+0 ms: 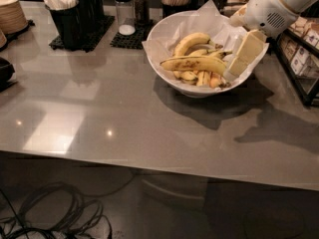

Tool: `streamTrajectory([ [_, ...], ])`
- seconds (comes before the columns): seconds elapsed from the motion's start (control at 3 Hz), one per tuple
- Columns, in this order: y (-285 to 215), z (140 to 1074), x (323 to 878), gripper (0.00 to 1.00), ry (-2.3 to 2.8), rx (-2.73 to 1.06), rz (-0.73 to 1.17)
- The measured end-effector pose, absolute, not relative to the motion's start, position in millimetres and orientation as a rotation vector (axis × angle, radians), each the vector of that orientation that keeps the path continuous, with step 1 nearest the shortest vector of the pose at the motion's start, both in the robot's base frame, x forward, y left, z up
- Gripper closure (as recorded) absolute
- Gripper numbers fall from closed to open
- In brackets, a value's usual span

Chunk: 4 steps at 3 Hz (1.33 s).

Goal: Pick banana from white bowl

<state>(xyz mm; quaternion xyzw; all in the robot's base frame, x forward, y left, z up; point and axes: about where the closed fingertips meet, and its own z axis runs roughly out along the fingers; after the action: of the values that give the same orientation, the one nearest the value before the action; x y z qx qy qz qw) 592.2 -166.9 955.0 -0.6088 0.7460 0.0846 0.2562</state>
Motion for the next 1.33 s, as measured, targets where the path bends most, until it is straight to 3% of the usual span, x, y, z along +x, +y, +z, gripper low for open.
streamTrajectory([
  [0.33, -167, 955, 592, 0.13, 2.024, -1.653, 0.230],
  [0.67, -167, 955, 592, 0.32, 2.024, -1.653, 0.230],
  [1.0, -161, 950, 598, 0.32, 2.020, -1.674, 0.242],
  [1.33, -154, 936, 609, 0.17, 2.027, -1.705, 0.266],
])
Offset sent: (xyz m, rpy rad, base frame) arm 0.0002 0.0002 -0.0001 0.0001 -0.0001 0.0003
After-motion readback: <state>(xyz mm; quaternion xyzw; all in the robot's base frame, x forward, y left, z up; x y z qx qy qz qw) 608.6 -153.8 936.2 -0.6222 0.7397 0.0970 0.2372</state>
